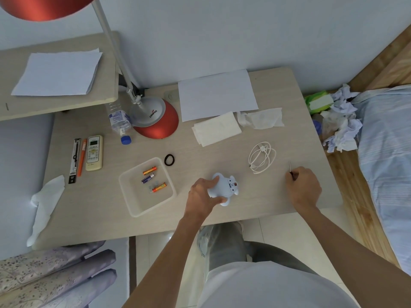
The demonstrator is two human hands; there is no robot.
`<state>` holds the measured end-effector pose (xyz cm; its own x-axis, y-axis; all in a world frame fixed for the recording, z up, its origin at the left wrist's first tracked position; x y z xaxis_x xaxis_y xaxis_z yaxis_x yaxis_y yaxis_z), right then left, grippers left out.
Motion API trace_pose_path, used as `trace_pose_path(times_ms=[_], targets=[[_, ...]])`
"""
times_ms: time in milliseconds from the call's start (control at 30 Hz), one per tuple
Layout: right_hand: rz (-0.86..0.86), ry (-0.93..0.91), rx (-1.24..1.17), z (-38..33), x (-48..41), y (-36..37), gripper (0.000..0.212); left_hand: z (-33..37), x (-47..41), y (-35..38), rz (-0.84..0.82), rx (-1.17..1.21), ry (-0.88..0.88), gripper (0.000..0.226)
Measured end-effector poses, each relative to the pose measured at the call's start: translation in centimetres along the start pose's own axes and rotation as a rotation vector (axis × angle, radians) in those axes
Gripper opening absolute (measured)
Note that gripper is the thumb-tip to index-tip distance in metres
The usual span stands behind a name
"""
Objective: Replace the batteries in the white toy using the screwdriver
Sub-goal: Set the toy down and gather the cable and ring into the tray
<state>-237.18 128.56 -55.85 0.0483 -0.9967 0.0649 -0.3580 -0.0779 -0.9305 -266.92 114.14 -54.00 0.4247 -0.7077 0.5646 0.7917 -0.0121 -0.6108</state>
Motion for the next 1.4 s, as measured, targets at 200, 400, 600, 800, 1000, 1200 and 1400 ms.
trace_pose_path(times_ms=[200, 400, 600, 800, 1000, 1200, 1400], targets=[[-0.063, 0.023, 0.037, -0.8, -0.3, -0.2, 0.021, -0.6, 0.5, -0.1, 0.012, 0.044, 0.030, 0.086], [0.073, -0.128, 0.029, -2.7, -1.5, -2.3, 0.032, -0.2, 0.2, -3.8, 0.086, 0.128, 0.033, 0.085], [0.097, -0.343, -0.041, -8.1, -3.1, -3.8, 0.047, 1.0, -4.5, -8.5, 0.346, -0.012, 0.067, 0.058], [-0.089, -0.378, 0.114, -10.9, -3.8, -1.6, 0.077, 0.7, -9.4, -9.3, 0.224, -0.331, -0.076, 0.060], [-0.241, -0.330, 0.151, -10.6, -3.6, -0.1, 0.086, 0.1, -12.0, -7.9, 0.220, -0.422, -0.155, 0.050], [-0.275, -0.341, 0.145, -10.2, -3.2, 0.4, 0.081, 0.7, -11.8, -7.5, 0.272, -0.433, -0.206, 0.050], [-0.289, -0.333, 0.095, -10.1, -3.2, 0.6, 0.078, -0.4, -11.3, -6.5, 0.300, -0.352, -0.212, 0.041]])
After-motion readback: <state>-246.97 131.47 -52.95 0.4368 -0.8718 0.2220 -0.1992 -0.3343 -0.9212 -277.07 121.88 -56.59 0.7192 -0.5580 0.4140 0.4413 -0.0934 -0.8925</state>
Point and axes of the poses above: each hand's wrist, its own x-axis away from the middle knuckle, its own y-axis out of the palm, z = x × y, the point moved 1 cm from there along -x, towards the middle knuckle, and after that the axes turned 13 degrees about -y, right-handed, at the moved point
